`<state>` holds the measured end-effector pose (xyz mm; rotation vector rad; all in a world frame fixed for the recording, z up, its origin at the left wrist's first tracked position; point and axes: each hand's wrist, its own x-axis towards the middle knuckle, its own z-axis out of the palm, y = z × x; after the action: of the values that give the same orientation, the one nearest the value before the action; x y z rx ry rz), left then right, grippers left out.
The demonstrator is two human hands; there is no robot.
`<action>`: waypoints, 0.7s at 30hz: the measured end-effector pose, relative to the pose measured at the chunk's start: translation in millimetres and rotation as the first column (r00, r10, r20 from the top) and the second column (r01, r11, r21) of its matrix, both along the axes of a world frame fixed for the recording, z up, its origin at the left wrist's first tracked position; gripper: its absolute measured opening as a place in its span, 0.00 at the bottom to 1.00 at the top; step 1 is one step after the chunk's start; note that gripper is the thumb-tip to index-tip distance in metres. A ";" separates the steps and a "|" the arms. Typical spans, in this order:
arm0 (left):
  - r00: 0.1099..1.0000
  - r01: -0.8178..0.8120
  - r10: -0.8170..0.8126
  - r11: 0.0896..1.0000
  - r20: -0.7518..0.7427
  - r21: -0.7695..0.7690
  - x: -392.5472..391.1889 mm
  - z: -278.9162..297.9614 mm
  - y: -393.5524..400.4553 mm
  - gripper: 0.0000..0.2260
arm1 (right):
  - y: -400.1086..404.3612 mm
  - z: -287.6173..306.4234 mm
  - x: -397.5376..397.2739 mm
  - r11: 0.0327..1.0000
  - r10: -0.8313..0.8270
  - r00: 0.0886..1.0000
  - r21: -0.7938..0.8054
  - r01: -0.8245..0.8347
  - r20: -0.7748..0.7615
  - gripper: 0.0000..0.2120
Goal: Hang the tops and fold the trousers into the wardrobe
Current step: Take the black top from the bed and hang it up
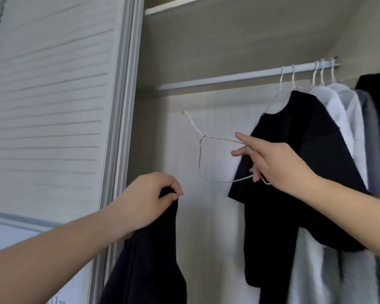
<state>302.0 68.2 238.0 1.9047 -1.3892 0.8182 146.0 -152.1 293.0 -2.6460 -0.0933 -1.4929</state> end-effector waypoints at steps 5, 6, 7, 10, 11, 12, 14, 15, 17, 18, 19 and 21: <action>0.997 -0.066 0.063 0.994 0.043 0.092 -8.5 -30.4 -5.3 0.08 | 6.9 -45.3 -74.9 0.981 -0.089 0.996 0.168 0.092 -0.028 0.16; 0.998 -0.055 0.056 0.995 -0.017 0.089 -9.4 -33.2 -5.9 0.11 | 9.4 -51.2 -85.9 0.973 -0.090 0.995 0.212 0.095 -0.030 0.15; 0.995 -0.049 0.057 0.994 -0.078 0.100 -12.2 -35.4 -6.7 0.14 | 11.9 -58.2 -98.1 0.965 -0.102 0.994 0.241 0.107 -0.036 0.14; 0.963 -0.055 0.093 0.986 -0.252 0.156 -19.9 -35.7 -8.5 0.18 | 15.3 -77.2 -127.5 0.947 -0.139 0.990 0.287 0.142 -0.030 0.13; 0.954 -0.062 0.106 0.985 -0.281 0.159 -19.4 -36.7 -8.6 0.18 | 15.3 -81.9 -134.5 0.942 -0.139 0.990 0.306 0.137 -0.015 0.12; 0.950 -0.088 0.136 0.980 -0.281 0.177 -20.1 -40.6 -8.3 0.18 | 15.5 -86.9 -142.0 0.935 -0.140 0.990 0.329 0.132 0.001 0.12; 0.949 -0.207 0.259 0.941 -0.177 0.267 -19.3 -50.9 -7.7 0.17 | 16.4 -94.2 -154.8 0.922 -0.139 0.990 0.369 0.117 0.036 0.13; 0.943 -0.272 0.318 0.906 -0.096 0.324 -16.8 -56.5 -7.1 0.17 | 17.0 -96.9 -160.1 0.917 -0.138 0.989 0.384 0.108 0.051 0.13; 0.917 -0.378 0.395 0.826 0.050 0.418 -11.7 -67.1 -5.6 0.17 | 17.3 -100.9 -168.0 0.905 -0.127 0.989 0.416 0.085 0.075 0.14; 0.904 -0.407 0.420 0.791 0.078 0.457 -6.9 -71.5 -5.1 0.17 | 17.5 -102.6 -171.2 0.899 -0.113 0.990 0.434 0.064 0.088 0.14; 0.899 -0.413 0.432 0.774 0.076 0.480 -2.0 -75.4 -5.7 0.17 | 17.9 -103.7 -173.8 0.892 -0.097 0.990 0.450 0.041 0.102 0.14; 0.893 -0.403 0.449 0.762 0.037 0.507 5.8 -82.3 -8.5 0.18 | 18.9 -104.2 -178.5 0.884 -0.074 0.990 0.468 0.009 0.121 0.14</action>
<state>307.8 59.7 155.8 2.7047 -1.2019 0.5896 -32.6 -133.2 188.9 -2.1741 0.2817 -1.4793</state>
